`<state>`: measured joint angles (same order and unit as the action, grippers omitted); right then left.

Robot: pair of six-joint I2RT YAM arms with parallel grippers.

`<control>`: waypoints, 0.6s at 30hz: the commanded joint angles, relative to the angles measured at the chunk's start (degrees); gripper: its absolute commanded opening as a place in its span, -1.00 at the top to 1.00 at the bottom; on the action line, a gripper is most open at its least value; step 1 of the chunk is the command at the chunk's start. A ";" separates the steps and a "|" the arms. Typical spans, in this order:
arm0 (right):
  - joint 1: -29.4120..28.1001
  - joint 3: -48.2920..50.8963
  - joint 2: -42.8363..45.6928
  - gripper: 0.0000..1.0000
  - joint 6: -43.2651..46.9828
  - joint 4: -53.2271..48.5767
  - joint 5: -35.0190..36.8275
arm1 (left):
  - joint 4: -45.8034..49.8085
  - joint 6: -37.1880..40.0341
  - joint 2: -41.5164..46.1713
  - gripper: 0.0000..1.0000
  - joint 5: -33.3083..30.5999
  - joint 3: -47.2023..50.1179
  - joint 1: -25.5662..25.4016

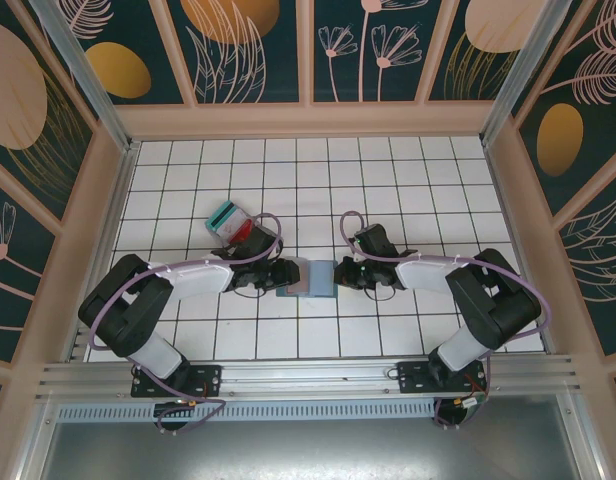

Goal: Take the credit cards out of the card holder

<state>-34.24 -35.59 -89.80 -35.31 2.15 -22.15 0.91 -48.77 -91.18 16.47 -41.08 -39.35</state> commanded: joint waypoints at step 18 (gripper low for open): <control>-0.51 1.49 1.83 0.73 -1.87 0.37 1.77 | -3.99 0.62 -2.98 0.17 5.02 -8.49 -5.95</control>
<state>-34.24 -35.40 -89.71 -36.40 2.79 -22.09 -2.35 -48.73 -93.03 20.43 -48.12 -44.60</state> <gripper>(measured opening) 0.132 0.417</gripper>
